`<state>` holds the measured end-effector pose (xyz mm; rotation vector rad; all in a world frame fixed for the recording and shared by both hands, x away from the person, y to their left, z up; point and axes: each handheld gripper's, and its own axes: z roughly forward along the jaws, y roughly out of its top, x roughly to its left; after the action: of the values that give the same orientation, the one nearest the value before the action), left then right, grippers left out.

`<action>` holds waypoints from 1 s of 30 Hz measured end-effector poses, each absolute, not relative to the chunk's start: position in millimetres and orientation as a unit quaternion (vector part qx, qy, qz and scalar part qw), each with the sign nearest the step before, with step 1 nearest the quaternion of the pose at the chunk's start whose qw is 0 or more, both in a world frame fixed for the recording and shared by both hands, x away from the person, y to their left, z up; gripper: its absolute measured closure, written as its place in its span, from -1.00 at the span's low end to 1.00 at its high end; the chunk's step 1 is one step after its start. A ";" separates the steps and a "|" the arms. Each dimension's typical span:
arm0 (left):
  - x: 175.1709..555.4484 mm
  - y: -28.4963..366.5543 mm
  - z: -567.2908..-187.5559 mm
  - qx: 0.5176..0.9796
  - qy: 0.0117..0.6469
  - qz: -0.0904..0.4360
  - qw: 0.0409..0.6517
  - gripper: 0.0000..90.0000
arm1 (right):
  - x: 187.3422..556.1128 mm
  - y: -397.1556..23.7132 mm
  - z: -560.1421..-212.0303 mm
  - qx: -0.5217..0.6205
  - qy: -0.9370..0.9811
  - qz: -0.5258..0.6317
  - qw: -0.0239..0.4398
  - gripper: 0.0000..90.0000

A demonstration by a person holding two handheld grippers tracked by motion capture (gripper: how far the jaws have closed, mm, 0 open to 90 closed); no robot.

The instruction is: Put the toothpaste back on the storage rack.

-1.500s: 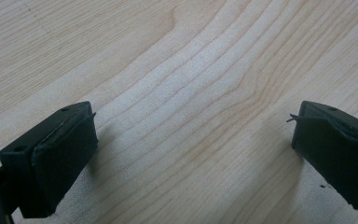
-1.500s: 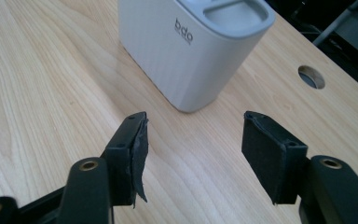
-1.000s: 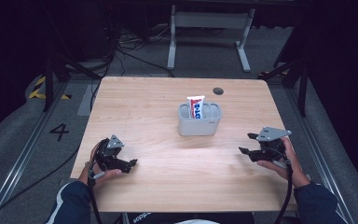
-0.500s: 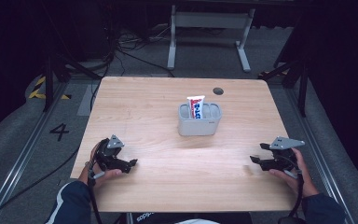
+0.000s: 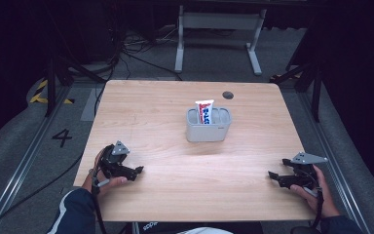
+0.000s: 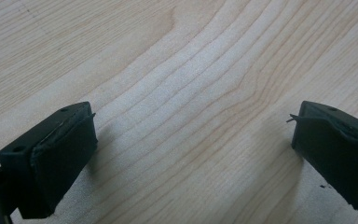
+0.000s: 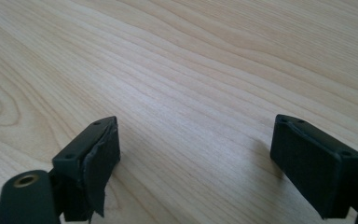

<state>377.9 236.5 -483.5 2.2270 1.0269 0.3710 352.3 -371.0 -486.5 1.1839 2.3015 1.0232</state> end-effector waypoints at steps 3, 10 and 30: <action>377.9 236.5 -483.6 0.849 0.392 0.141 0.325 -1.00 | 351.7 -371.1 -486.6 0.421 0.813 0.360 0.181 -0.65; 377.6 236.3 -483.5 0.849 0.393 0.142 0.324 -1.00 | 352.1 -370.1 -486.8 0.425 0.811 0.359 0.183 -0.66; 378.5 236.1 -483.3 0.850 0.390 0.143 0.323 -1.00 | 352.1 -370.0 -486.7 0.426 0.811 0.359 0.182 -0.66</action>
<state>378.5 236.1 -483.3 2.2308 1.0243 0.3746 352.1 -370.0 -486.7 1.2015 2.2874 1.0119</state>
